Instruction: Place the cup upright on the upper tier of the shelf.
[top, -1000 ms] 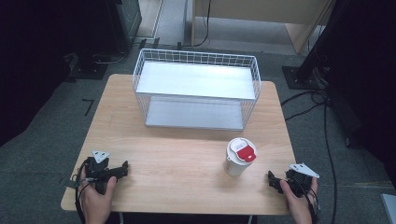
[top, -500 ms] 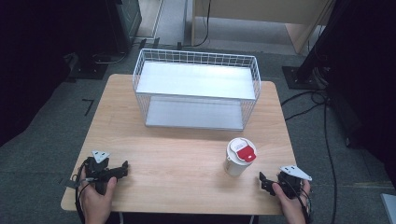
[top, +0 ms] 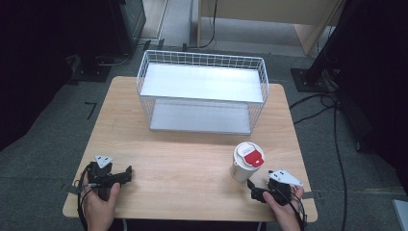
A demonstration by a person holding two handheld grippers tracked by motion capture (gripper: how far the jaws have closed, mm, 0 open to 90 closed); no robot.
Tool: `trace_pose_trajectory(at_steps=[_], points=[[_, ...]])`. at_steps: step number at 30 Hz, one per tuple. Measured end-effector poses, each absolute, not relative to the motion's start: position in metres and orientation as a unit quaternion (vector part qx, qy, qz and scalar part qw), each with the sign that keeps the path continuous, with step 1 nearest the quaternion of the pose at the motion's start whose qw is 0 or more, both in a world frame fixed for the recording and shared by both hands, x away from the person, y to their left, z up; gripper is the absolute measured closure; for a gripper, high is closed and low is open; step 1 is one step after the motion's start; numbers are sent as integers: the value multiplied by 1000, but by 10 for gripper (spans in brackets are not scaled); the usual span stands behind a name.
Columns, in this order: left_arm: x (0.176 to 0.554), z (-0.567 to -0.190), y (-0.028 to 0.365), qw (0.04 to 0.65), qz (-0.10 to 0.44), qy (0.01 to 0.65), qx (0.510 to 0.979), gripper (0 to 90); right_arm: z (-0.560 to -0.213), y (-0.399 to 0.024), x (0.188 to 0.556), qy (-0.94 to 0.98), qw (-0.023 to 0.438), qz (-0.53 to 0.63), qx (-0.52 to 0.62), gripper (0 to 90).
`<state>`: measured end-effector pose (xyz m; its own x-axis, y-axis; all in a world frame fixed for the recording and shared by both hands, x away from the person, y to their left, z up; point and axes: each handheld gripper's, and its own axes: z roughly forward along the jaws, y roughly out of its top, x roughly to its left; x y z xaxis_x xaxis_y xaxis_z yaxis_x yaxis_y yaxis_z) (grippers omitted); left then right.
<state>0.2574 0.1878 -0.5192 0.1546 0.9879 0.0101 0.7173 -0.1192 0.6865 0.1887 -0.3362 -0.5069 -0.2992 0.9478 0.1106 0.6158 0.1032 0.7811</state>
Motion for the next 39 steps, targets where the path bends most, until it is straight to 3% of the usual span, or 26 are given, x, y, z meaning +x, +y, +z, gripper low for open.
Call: trace_pose_trajectory(at_steps=[17,39], points=[[257,-519,188,278,244,603,707,0,-501,-308,196,700,209,439,524,122],[257,-519,188,277,244,602,708,0,-499,-292,213,648,274,496,509,96]])
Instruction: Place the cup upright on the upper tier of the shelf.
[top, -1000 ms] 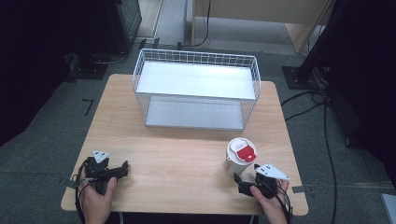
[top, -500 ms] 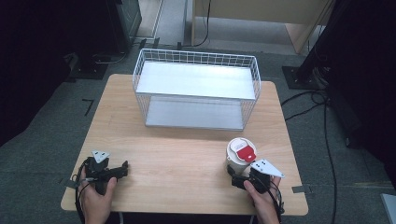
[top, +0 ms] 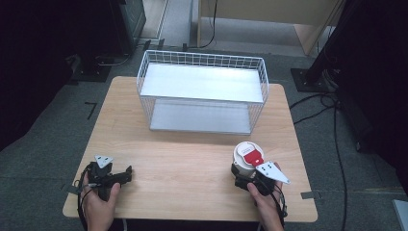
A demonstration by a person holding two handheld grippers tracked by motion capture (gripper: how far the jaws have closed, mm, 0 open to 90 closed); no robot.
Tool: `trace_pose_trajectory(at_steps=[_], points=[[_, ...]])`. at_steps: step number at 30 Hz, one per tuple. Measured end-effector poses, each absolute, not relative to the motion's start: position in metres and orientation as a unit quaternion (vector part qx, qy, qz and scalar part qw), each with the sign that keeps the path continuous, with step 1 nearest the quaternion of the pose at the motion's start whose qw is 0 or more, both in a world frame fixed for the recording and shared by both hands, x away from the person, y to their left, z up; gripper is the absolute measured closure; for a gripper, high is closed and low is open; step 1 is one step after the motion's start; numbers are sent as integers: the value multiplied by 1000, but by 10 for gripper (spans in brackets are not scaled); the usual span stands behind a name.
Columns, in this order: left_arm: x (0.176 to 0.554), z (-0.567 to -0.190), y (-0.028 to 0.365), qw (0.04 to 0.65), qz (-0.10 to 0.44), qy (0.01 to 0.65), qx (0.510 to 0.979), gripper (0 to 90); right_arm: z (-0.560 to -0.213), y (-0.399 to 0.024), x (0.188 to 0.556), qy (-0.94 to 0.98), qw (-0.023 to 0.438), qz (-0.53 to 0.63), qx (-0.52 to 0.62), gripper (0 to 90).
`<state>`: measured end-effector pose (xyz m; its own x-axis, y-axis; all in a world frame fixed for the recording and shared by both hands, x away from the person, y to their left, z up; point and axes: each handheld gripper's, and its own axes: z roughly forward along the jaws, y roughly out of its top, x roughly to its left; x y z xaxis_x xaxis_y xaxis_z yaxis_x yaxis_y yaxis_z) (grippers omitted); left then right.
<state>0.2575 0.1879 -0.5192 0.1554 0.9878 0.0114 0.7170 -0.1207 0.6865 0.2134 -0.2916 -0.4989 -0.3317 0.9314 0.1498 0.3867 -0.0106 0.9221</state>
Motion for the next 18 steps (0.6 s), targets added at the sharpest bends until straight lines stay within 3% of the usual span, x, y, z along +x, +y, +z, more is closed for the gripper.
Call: trace_pose_trajectory(at_steps=[18], points=[[257,-519,188,277,244,602,708,0,-496,-283,219,640,281,521,490,101]])
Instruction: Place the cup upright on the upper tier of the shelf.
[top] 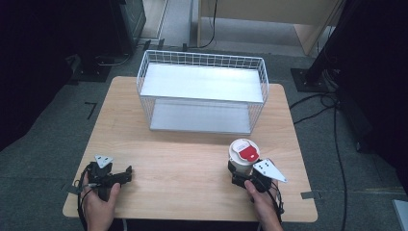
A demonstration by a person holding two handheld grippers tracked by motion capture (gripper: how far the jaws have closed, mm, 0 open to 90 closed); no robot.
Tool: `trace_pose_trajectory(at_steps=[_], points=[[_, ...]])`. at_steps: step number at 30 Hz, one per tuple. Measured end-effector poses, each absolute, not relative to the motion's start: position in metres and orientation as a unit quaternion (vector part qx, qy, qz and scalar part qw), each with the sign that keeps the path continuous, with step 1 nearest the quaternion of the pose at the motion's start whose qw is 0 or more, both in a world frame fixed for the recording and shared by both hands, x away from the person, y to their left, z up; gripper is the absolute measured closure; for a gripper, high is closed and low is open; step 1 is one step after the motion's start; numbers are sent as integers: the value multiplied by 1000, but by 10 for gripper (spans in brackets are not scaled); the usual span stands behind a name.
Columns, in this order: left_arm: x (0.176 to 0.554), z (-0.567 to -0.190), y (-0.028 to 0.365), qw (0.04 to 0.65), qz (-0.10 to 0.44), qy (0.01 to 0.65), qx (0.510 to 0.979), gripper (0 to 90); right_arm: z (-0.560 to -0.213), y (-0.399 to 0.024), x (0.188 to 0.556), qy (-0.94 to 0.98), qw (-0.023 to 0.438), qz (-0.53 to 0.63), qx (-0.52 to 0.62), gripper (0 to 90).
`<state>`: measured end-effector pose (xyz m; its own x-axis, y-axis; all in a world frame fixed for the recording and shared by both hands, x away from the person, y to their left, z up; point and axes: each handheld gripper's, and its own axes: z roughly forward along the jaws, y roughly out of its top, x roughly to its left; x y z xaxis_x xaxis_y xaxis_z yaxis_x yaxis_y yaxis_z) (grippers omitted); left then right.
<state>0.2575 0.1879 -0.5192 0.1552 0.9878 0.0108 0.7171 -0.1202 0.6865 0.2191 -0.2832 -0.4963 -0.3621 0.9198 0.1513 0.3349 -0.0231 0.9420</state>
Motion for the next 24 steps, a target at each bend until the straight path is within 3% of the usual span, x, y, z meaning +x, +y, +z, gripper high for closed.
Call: trace_pose_trajectory(at_steps=[24], points=[[257,-519,188,277,244,602,708,0,-443,-252,232,623,295,567,452,105]])
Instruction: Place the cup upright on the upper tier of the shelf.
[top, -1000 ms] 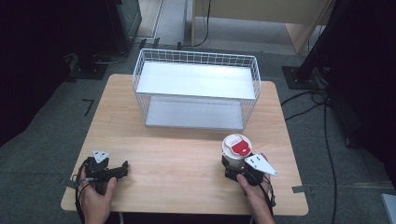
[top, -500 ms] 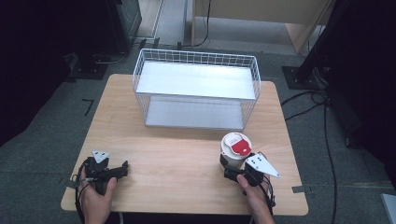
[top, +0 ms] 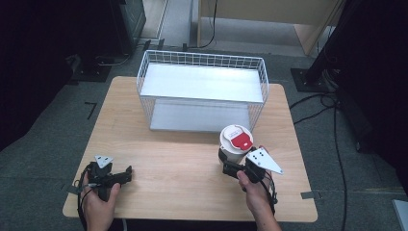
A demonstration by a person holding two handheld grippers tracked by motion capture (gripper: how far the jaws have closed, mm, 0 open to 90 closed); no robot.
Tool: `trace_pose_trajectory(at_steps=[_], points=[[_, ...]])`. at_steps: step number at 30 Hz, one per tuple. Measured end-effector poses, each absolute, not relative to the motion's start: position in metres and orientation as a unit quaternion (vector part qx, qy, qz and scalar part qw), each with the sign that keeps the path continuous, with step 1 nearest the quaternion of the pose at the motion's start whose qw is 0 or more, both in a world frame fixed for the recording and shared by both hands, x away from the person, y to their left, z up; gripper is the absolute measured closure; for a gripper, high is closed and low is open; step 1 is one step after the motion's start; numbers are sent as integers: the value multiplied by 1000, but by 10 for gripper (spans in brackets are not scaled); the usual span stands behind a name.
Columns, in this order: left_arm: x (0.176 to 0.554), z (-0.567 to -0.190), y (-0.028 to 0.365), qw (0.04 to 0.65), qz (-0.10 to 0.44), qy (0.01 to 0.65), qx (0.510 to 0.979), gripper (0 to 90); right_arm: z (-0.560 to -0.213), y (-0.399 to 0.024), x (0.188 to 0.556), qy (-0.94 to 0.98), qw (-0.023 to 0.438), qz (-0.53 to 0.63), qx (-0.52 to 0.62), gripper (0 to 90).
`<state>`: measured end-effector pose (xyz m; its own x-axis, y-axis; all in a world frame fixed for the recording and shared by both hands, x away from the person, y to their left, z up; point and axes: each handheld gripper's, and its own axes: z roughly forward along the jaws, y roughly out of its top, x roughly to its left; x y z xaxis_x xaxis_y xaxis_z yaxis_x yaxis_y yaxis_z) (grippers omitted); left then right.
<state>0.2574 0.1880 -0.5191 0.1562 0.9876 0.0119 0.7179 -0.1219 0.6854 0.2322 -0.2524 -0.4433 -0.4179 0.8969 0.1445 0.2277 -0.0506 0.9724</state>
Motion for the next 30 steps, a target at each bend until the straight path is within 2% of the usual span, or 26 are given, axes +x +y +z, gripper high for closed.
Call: trace_pose_trajectory(at_steps=[8,30], points=[[258,-519,188,277,244,602,708,0,-420,-242,245,612,298,583,445,105],[257,-519,188,277,244,602,708,0,-347,-221,298,593,344,595,419,106]])
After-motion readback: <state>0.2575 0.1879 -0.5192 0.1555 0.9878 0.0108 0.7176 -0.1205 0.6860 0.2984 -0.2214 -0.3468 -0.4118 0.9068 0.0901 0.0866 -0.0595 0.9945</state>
